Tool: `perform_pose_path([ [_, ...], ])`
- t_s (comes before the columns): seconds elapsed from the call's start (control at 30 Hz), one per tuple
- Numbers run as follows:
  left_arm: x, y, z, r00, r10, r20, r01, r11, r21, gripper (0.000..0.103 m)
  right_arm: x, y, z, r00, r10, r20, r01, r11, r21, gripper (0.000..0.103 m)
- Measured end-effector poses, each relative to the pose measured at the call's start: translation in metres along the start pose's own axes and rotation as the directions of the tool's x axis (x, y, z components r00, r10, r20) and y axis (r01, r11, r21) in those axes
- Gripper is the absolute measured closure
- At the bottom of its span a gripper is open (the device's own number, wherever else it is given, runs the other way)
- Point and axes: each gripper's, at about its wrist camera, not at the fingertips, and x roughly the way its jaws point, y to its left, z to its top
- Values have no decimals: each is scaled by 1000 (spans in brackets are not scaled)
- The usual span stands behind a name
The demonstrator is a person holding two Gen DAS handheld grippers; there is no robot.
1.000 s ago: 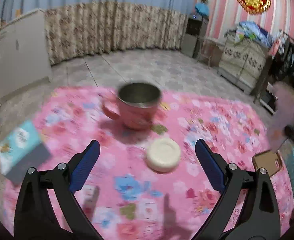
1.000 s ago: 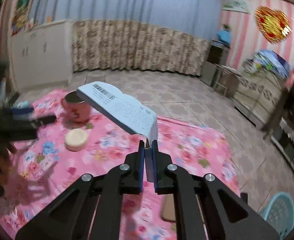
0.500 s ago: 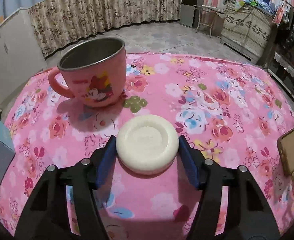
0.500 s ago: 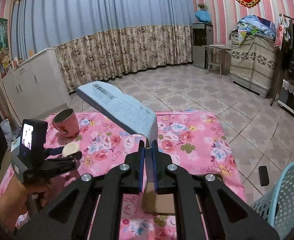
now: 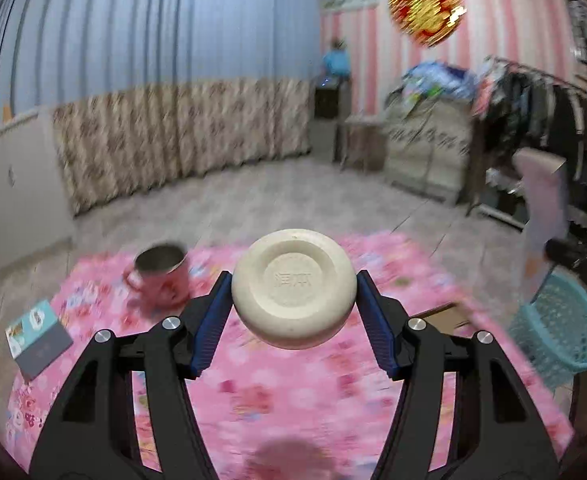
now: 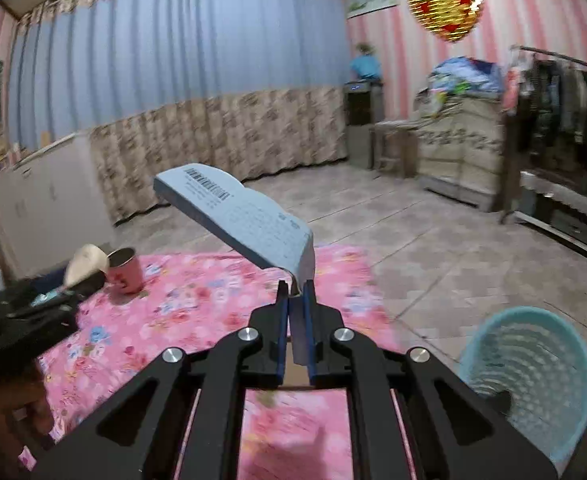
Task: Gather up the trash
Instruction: 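Carry the soap bar and blue card to the basket and open both tools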
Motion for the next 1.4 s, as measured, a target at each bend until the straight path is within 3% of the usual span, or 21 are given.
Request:
perform_pose_path([
  [0.2,-11,-76,6,991,-136,-9,137,990,33,42,-34,-78,-10,988,-156,16,154,985,81,96],
  [0.4,8,-181,0,959,-279,-57,282,958,57,42,-52,-174,-20,949,-315,-17,313,933,177,96],
  [0.57,27,-259,-14,922,-371,-110,381,920,92,42,-49,-220,-34,955,-296,-36,294,914,279,96],
  [0.7,48,-303,-27,903,-397,-162,416,903,106,42,-36,-240,-45,959,-277,-61,282,908,309,96],
  [1.0,80,-328,-31,880,-430,-203,458,881,116,42,-20,-255,-55,957,-275,-91,289,897,333,95],
  [1.4,77,-324,-27,874,-438,-212,468,876,120,42,-38,-257,-58,949,-310,-54,308,880,361,95],
])
